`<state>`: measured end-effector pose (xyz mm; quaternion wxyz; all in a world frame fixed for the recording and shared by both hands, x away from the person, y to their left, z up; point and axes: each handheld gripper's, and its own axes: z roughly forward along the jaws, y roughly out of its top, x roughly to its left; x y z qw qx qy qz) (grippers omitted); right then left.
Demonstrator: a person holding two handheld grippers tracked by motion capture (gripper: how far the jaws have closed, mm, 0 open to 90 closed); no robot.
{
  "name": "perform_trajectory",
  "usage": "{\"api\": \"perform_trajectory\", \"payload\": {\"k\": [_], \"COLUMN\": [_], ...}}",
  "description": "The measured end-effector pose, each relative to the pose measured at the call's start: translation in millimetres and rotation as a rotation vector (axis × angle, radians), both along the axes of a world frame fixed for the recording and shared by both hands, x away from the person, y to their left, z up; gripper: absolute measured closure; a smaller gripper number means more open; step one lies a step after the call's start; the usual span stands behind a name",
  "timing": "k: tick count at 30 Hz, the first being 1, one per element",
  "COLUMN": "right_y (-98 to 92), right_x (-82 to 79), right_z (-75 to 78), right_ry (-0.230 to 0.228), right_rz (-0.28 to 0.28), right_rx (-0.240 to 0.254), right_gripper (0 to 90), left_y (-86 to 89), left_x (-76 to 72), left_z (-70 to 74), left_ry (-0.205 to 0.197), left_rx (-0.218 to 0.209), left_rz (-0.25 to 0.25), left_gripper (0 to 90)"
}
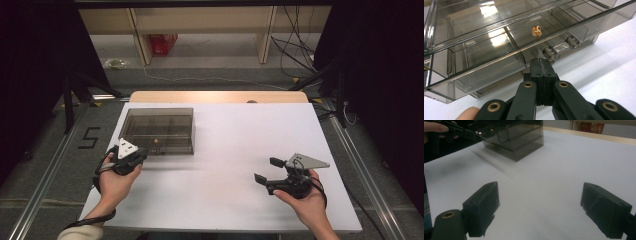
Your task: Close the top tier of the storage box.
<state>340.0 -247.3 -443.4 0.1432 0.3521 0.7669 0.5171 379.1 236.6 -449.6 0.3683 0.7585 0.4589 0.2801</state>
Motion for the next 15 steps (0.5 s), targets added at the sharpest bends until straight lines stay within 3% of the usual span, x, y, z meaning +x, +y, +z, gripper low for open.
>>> {"api": "perform_trajectory", "payload": {"k": [15], "right_y": [0.3], "right_x": [0.0], "right_z": [-0.1], "right_ry": [-0.001], "right_rz": [0.000], "right_rx": [-0.003], "right_gripper": [16.0], "left_y": [0.4], "left_x": [0.5], "left_z": [1.2], "left_ry": [-0.011], "left_rx": [-0.004], "left_rz": [0.004], "left_gripper": [90.0]}}
